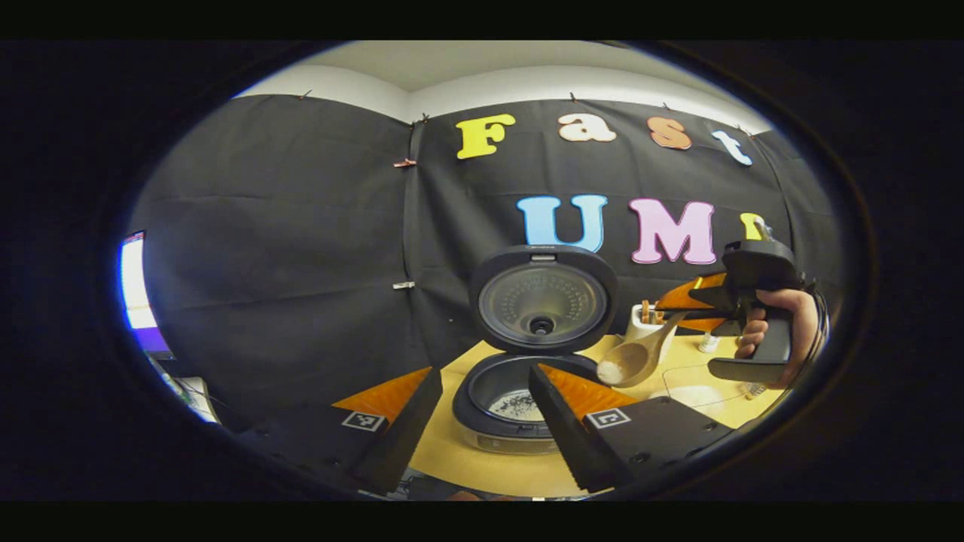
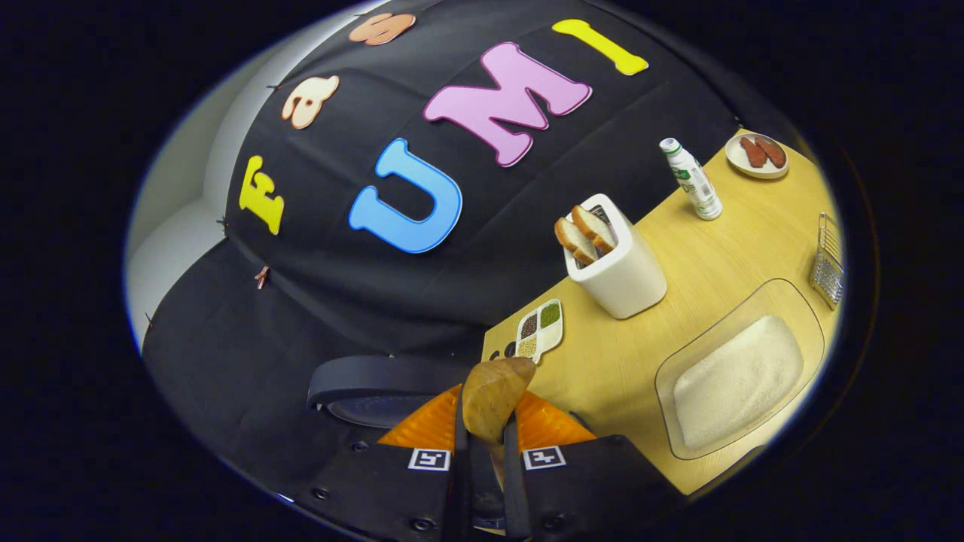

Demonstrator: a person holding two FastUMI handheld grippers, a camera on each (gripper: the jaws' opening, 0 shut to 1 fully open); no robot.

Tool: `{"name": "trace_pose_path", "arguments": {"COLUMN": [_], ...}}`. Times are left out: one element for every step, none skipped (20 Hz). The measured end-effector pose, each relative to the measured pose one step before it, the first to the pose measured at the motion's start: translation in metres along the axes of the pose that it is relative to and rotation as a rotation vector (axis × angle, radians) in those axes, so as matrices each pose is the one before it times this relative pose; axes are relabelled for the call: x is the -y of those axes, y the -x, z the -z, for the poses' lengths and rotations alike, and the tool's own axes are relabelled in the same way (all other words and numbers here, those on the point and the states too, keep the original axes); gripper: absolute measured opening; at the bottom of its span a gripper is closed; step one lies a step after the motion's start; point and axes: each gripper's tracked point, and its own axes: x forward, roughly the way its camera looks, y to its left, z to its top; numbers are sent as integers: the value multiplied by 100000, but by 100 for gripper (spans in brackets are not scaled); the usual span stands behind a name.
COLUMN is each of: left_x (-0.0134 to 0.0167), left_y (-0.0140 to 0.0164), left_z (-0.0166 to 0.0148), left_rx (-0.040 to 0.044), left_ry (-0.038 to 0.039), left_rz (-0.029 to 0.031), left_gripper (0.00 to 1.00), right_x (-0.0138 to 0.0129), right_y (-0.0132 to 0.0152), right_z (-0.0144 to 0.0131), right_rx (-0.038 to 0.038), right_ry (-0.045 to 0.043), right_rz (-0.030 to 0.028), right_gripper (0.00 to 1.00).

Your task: Close the left gripper, press the button to open the rice cooker; take a wooden spoon from the chopstick holder with the right hand, scoop a spoonful of rice and pour it into the rice cooker, then put the wooden spoon back into the chopstick holder.

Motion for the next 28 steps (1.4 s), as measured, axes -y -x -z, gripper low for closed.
{"name": "trace_pose_path", "arguments": {"left_x": [-181, -277, -155, -169, -193, -185, -184, 40, 104, -38, 80, -85, -33, 0, -39, 0, -31, 43, -8, 50, -6, 63, 32, 11, 4, 31, -18, -27], "left_y": [115, 195, 95, -9, 27, 47, -40, 35, -127, 35, -83, -123, -71, -82, -119, -115, -40, -1, -74, -46, -65, 2, -78, 48, -82, -19, -1, 139], "left_z": [87, 176, 40, 253, 74, 122, -48, 204, 20, 166, -94, 37, -6, 11, -5, 84, -130, 35, -15, -12, -26, 95, -48, 171, -6, -85, -61, 22], "left_rx": [-88, -24, -234, -305, -223, -206, -238, -212, -197, -22, 82, 109, 90, 21, -9, -129, 168, 85, 135, 58, -29, 46, -131, -73, -21, 134, 137, 55], "left_ry": [268, 290, 107, -194, 56, 349, 486, 587, 247, 80, -20, -95, 130, 354, 404, 171, 61, -24, 16, 219, 259, 191, 160, 133, 116, 70, 94, -24], "left_rz": [-309, -395, -140, -472, -148, -218, -325, 130, 141, 61, 234, -133, -58, -92, -156, -223, -53, -2, -19, -76, 18, -207, -125, -56, -7, -69, -117, -167], "left_gripper": [82, 82, 82, 81, 84, 81, 81, 82, 81, 84, 82, 82, 82, 82, 82, 82, 82, 82, 82, 82, 82, 82, 82, 82, 82, 82, 82, 82], "right_x": [-463, -373, -440, -356, -224, -254, -521, -348, -296, -291, -512, -398, -622, -560, -449, -430, -491, -300, -226, -166, -271, -162, -210, -136, 35, -205, -180, -242], "right_y": [-309, -416, -437, -373, -248, -260, -301, -83, -156, -54, -34, -12, 78, 126, -88, -36, -118, -110, -192, -92, -82, -12, 84, 16, -133, -27, -32, 27], "right_z": [650, 588, 583, 560, 470, 456, 528, 375, 232, 121, 134, 146, 86, -19, 80, 103, 348, 160, 182, 180, -79, 30, -16, 56, 123, 107, -23, -8], "right_rx": [-977, -1306, -1091, -1013, -694, -841, -847, -759, -261, 29, 106, -135, 20, 281, 275, -89, -861, -678, -616, -515, -60, 94, 250, 363, 263, 228, -84, 63], "right_ry": [1833, 1938, 2207, 2585, 3182, 3165, 2634, 2488, 2555, 2748, 3129, 3655, 3747, 4104, 3896, 3185, 2556, 2354, 1797, 2215, 2933, 2918, 2524, 2209, 1784, 1521, 1536, 1581], "right_rz": [-645, -405, -155, -259, -22, -390, -1179, -698, -602, -540, -799, -944, -1169, -1212, -994, -1387, -1338, -1376, -1380, -835, -1050, -336, -500, -256, -205, -616, -522, -809], "right_gripper": [20, 20, 21, 20, 21, 20, 20, 21, 20, 20, 21, 20, 20, 20, 21, 20, 20, 20, 20, 20, 21, 20, 20, 20, 20, 20, 20, 16]}}
